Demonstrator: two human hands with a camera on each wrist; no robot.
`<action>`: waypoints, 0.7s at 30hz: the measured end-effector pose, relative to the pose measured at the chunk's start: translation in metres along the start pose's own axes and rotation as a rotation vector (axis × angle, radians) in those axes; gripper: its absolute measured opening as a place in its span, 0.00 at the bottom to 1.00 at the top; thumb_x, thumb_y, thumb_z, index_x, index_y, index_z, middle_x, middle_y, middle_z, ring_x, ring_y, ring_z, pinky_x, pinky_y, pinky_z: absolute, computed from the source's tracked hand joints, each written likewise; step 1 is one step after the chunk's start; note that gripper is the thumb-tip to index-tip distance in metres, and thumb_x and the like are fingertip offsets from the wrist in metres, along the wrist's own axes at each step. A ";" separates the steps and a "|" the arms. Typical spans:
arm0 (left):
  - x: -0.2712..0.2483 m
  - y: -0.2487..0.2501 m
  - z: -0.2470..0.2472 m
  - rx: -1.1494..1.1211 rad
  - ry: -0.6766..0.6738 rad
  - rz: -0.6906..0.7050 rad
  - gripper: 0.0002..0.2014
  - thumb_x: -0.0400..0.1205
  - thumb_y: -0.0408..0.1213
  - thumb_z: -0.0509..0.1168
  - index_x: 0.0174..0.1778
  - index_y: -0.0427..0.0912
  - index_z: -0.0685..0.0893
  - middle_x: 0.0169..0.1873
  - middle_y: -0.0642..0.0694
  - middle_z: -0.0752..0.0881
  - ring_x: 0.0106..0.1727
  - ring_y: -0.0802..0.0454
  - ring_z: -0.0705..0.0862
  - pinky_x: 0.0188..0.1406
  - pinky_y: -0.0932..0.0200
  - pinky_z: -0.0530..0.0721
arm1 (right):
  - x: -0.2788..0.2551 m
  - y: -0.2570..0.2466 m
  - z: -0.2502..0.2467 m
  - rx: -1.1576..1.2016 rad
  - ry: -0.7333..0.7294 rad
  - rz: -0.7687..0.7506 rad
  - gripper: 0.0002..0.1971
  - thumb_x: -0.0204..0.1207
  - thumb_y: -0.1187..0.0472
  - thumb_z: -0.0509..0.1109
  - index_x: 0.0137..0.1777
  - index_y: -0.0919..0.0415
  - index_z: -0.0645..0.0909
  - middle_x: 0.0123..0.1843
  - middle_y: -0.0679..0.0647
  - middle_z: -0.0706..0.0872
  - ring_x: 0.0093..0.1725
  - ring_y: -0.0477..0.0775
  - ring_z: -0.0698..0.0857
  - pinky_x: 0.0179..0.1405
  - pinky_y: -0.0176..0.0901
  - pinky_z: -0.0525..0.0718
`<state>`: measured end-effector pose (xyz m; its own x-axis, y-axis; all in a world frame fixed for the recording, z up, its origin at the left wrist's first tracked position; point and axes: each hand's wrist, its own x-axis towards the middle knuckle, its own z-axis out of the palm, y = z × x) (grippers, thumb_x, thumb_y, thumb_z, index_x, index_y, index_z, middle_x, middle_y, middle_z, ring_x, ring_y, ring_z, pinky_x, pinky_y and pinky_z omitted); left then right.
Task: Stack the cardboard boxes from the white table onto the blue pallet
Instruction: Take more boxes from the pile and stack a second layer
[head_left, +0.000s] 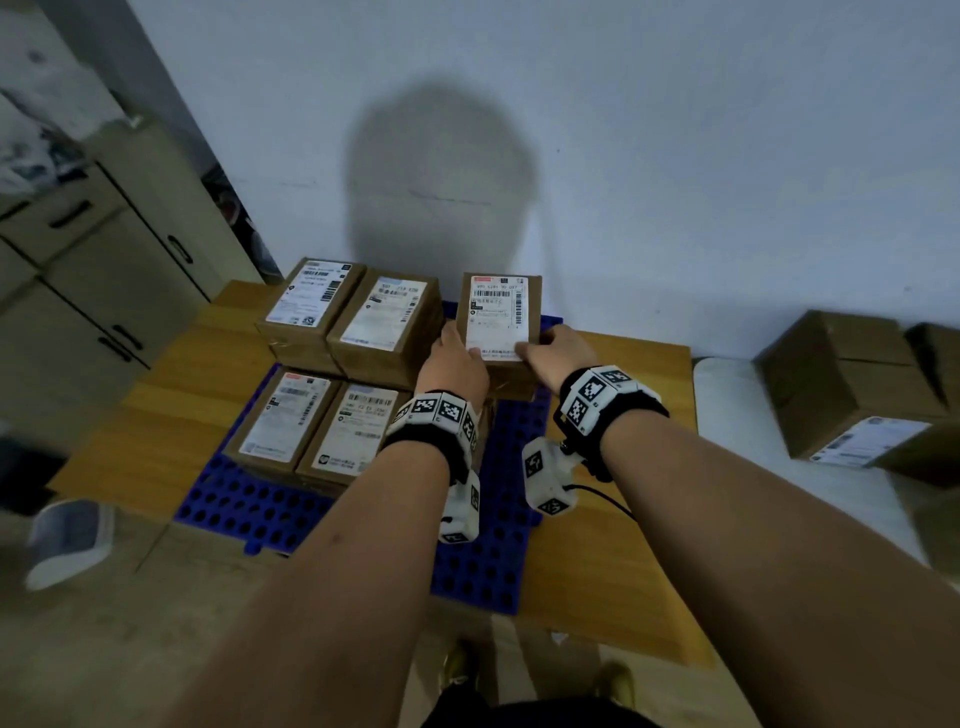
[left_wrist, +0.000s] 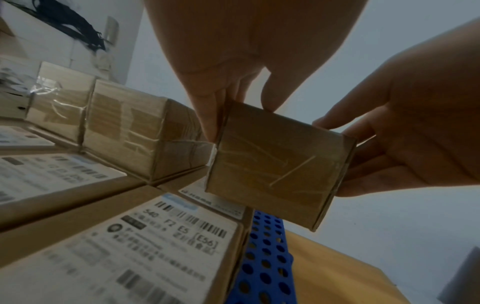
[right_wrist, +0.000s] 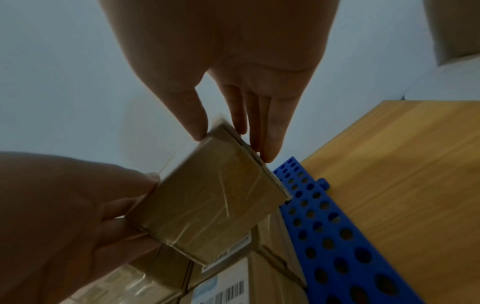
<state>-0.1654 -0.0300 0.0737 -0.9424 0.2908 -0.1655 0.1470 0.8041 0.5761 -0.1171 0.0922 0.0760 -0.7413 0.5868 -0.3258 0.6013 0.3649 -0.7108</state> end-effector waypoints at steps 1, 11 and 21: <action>0.002 -0.004 -0.002 0.017 -0.003 0.008 0.25 0.87 0.39 0.53 0.81 0.41 0.58 0.73 0.37 0.73 0.66 0.39 0.79 0.62 0.45 0.79 | 0.000 -0.002 0.005 0.010 0.003 0.013 0.20 0.79 0.51 0.69 0.66 0.61 0.77 0.60 0.56 0.85 0.53 0.56 0.84 0.42 0.41 0.77; 0.017 -0.022 -0.012 0.191 -0.054 0.177 0.21 0.85 0.31 0.55 0.76 0.39 0.67 0.75 0.40 0.69 0.73 0.43 0.73 0.72 0.47 0.74 | 0.004 -0.004 0.028 0.026 0.017 0.074 0.22 0.79 0.52 0.68 0.69 0.63 0.74 0.63 0.59 0.84 0.57 0.59 0.84 0.44 0.44 0.78; 0.055 -0.060 -0.041 0.277 0.082 0.215 0.26 0.85 0.30 0.51 0.82 0.43 0.62 0.83 0.46 0.61 0.84 0.48 0.56 0.84 0.50 0.54 | 0.012 -0.021 0.046 0.088 0.046 0.104 0.23 0.76 0.52 0.70 0.68 0.63 0.75 0.61 0.58 0.85 0.56 0.58 0.85 0.51 0.47 0.84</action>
<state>-0.2385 -0.0835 0.0622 -0.9005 0.4349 0.0072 0.4096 0.8423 0.3502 -0.1527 0.0586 0.0587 -0.6609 0.6513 -0.3729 0.6439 0.2368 -0.7276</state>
